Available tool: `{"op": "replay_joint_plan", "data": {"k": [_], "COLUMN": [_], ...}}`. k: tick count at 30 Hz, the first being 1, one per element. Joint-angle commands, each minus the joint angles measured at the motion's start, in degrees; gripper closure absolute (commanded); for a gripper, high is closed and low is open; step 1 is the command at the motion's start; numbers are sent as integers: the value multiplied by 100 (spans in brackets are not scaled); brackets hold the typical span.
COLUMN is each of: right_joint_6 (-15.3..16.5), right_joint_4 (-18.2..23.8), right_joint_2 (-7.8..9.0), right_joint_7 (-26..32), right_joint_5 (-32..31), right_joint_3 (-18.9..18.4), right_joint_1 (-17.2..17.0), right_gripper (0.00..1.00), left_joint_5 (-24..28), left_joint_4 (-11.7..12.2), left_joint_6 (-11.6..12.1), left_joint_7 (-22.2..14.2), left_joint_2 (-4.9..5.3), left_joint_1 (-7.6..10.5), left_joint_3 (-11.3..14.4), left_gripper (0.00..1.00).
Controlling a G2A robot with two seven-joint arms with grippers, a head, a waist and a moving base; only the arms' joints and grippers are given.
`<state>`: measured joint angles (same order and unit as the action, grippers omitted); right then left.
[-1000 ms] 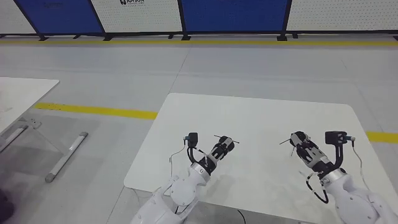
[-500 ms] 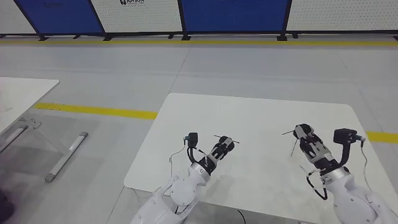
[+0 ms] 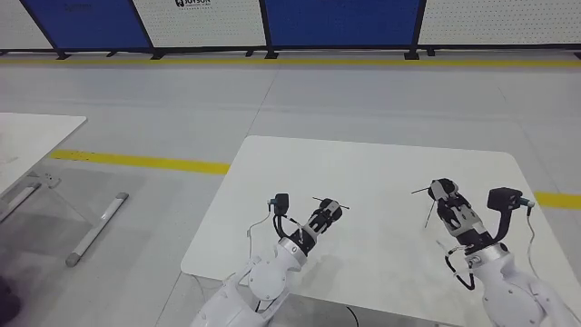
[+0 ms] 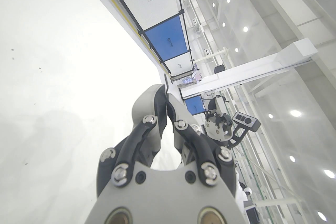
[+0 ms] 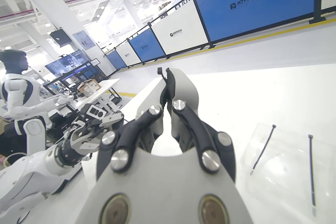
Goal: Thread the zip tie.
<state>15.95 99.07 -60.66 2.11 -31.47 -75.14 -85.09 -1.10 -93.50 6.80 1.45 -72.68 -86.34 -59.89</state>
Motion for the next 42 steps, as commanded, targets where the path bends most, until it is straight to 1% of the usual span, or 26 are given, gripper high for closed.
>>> {"op": "replay_joint_plan", "data": {"k": [1,21,23,25,28,29,32,34,36,42], "right_joint_6": [0,0,0,0,-92,-145,-272,-277,-218,-218], "right_joint_4": [0,0,0,0,19,36,68,62,54,54], "right_joint_2": [0,0,0,0,-36,-57,-110,-133,-146,-146], "right_joint_7": [0,0,0,0,-56,-152,-392,-449,-397,-397], "right_joint_5": [0,0,0,0,-108,-195,-395,-466,-419,-419], "right_joint_3": [0,0,0,0,160,241,430,518,556,556], "right_joint_1": [0,0,0,0,-21,-23,-31,-31,-28,-28], "right_gripper": [100,100,100,100,100,100,100,100,100,100], "left_joint_5": [0,0,-1,-147,-411,-566,-758,-772,-772,-772], "left_joint_4": [0,0,-29,-82,-165,-185,-203,-189,-189,-189], "left_joint_6": [0,0,9,17,12,-12,-66,-81,-81,-81], "left_joint_7": [0,0,34,76,190,240,334,346,346,346], "left_joint_2": [0,0,-3,1,10,14,8,1,1,1], "left_joint_1": [0,0,9,10,-22,-29,-26,-11,-11,-11], "left_joint_3": [0,0,-8,-10,-16,-12,26,46,46,46], "left_gripper": [100,100,100,100,100,100,100,100,100,100]}}
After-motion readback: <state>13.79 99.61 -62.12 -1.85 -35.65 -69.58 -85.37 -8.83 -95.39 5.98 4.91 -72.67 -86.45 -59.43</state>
